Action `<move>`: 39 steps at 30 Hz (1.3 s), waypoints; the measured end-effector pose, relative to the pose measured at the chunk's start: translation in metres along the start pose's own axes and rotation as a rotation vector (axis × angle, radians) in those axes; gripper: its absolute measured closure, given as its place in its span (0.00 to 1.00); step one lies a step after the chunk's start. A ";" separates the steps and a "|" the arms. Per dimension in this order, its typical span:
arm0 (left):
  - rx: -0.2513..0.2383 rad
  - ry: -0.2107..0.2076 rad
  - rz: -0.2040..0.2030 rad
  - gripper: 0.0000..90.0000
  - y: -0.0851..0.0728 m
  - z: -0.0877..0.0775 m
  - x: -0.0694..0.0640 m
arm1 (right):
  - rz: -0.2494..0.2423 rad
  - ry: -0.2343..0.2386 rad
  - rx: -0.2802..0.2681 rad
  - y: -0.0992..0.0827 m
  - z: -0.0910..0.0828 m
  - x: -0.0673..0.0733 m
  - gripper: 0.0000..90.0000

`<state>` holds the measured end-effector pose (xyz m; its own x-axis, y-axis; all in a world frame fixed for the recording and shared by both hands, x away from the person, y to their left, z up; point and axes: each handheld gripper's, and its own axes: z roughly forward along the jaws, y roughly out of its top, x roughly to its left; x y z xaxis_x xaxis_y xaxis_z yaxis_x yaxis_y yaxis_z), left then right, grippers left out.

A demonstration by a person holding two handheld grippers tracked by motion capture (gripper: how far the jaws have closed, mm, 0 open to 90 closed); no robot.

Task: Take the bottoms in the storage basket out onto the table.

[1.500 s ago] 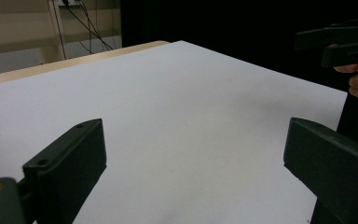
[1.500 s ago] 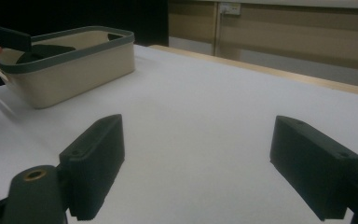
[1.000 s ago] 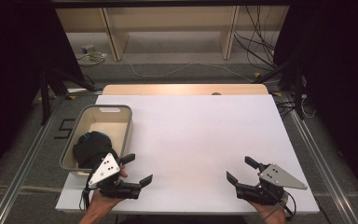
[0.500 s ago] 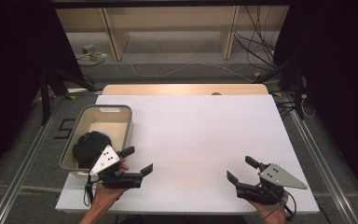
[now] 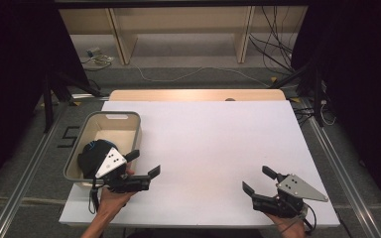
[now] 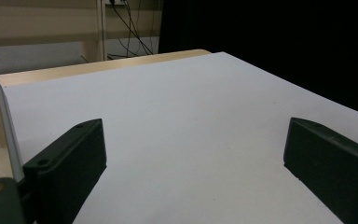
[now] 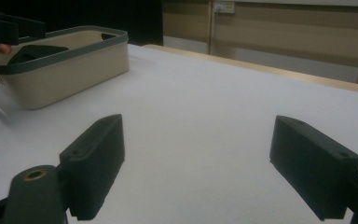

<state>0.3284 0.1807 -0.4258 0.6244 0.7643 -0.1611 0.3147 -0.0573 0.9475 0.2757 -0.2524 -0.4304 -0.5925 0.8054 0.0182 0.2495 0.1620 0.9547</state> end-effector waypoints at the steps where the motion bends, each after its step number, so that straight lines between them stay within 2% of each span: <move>1: 0.026 0.000 0.007 0.07 0.001 0.002 0.001 | -0.001 0.000 0.000 0.000 0.000 0.000 0.21; 3: 0.050 0.014 0.022 0.07 0.002 0.004 0.002 | -0.004 -0.001 0.001 0.000 0.000 0.000 0.21; 4: 0.052 0.019 0.016 0.07 0.002 0.004 0.002 | -0.004 -0.002 0.000 0.000 0.000 0.001 0.21; 16: 0.087 0.001 0.035 0.08 0.021 0.009 0.004 | 0.000 -0.002 0.005 0.000 0.002 0.001 0.21; 22: 0.107 -0.020 0.033 0.09 0.033 0.020 0.003 | 0.005 0.000 0.006 0.000 0.004 0.001 0.21; 25: 0.149 -0.019 0.057 0.09 0.038 0.028 0.005 | 0.005 -0.001 0.006 0.000 0.004 0.001 0.21; 28: 0.159 -0.031 0.033 0.09 0.039 0.035 0.006 | 0.005 -0.001 0.005 0.000 0.004 0.001 0.21; 33: 0.216 -0.032 0.058 0.09 0.043 0.044 0.010 | 0.002 0.001 0.009 0.000 0.006 0.001 0.21; 35: 0.237 -0.047 0.046 0.09 0.045 0.047 0.015 | 0.000 0.003 0.010 0.000 0.007 0.001 0.21; 36: 0.246 -0.035 0.032 0.10 0.045 0.049 0.017 | -0.001 0.006 0.010 0.000 0.007 0.001 0.21; 37: 0.259 -0.025 0.034 0.10 0.045 0.051 0.019 | -0.002 0.009 0.010 0.000 0.007 0.002 0.21; 39: 0.287 -0.031 0.046 0.10 0.044 0.052 0.020 | -0.008 0.015 0.013 0.000 0.007 0.003 0.21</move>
<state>0.3920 0.1602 -0.4023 0.6629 0.7369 -0.1322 0.4718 -0.2740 0.8381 0.2798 -0.2460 -0.4322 -0.6056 0.7956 0.0149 0.2546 0.1760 0.9509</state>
